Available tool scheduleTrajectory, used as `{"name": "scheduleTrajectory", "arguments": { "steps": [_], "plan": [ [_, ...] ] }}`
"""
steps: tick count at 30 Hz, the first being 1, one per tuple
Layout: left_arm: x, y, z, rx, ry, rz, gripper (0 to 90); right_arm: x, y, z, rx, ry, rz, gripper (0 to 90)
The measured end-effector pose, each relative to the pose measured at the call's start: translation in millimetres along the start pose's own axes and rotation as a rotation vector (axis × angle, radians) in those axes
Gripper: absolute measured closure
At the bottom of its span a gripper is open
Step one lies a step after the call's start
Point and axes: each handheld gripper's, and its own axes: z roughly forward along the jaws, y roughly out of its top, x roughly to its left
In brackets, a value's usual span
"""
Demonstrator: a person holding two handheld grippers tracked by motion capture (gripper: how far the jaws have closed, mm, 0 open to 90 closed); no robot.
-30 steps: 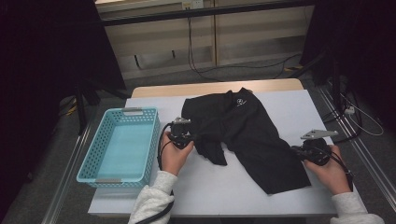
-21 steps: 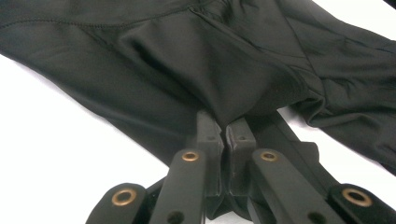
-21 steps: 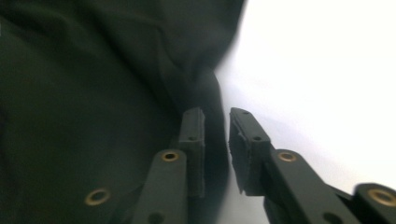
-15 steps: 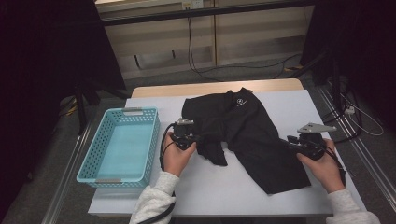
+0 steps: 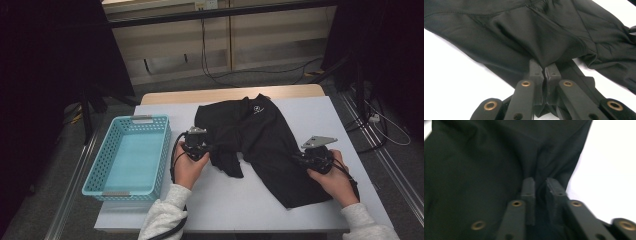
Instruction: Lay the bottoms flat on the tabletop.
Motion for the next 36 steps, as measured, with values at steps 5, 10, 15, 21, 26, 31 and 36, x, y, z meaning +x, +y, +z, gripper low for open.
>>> {"name": "scheduleTrajectory", "arguments": {
  "steps": [5,10,15,21,26,31,36],
  "plan": [
    [1.3,0.5,-0.4,-0.003,-0.002,-0.005,86.9,-10.5,3.9,-9.1,-0.055,-0.03,0.062,66.9],
    [2.5,0.0,-0.5,-0.001,-0.011,-0.014,86.9,-22.2,5.8,-19.3,-0.168,-0.08,0.108,67.9],
    [2.2,-1.0,0.5,0.005,-0.009,-0.012,86.9,-22.9,0.6,-2.2,-0.067,-0.063,0.117,63.0],
    [2.2,-1.5,0.2,0.005,-0.003,-0.013,87.0,-22.9,-1.4,13.4,-0.034,-0.018,0.136,78.6],
    [3.4,-0.3,-0.9,-0.013,0.002,-0.011,87.4,-30.9,0.9,5.6,-0.091,-0.036,0.168,89.5],
    [4.3,0.9,2.5,-0.025,0.006,-0.011,87.5,-47.4,1.1,-5.0,-0.141,-0.093,0.203,89.7],
    [1.9,0.0,5.0,-0.019,0.003,0.001,87.1,-51.6,-0.5,2.6,-0.113,-0.118,0.191,87.7]
  ]
}}
